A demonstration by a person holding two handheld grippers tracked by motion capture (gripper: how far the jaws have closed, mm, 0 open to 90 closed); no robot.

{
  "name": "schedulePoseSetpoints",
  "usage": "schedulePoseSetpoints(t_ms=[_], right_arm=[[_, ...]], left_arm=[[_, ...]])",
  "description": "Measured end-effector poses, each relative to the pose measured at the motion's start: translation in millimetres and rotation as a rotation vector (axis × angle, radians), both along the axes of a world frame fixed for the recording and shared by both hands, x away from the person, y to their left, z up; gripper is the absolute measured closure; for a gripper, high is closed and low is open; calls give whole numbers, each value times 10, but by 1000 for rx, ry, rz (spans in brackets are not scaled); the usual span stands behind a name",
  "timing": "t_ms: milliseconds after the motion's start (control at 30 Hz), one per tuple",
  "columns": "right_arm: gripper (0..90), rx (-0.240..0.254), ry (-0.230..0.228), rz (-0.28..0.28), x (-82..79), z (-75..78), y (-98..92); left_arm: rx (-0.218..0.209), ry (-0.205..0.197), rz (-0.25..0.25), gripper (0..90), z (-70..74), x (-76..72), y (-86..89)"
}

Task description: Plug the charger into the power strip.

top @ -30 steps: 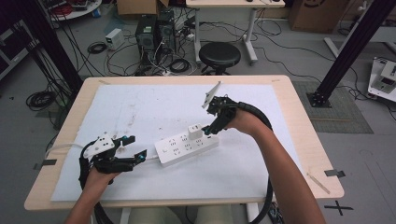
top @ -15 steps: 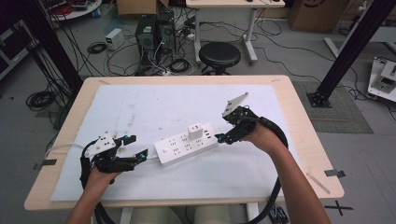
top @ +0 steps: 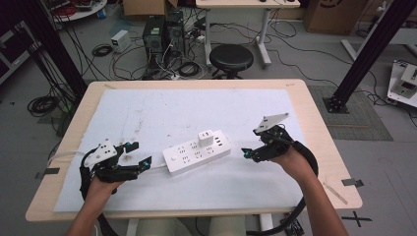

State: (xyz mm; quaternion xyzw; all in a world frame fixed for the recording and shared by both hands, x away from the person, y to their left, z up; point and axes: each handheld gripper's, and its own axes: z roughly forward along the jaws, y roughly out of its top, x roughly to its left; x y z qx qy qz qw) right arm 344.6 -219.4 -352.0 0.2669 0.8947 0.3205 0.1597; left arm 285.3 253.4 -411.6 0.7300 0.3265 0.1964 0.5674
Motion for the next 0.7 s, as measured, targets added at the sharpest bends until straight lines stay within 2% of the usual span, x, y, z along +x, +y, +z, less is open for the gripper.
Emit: schedulePoseSetpoints(t_ms=[300, 667, 700], right_arm=[[216, 20, -2, -49, -133, -69, -157], [216, 46, -1, -67, -280, -135, -249], [217, 60, -3, -78, -310, -151, -269]], left_arm=[[6, -5, 7, 236, 29, -31, 17], [11, 2, 30, 236, 6, -100, 38], [9, 3, 34, 236, -1, -112, 40]])
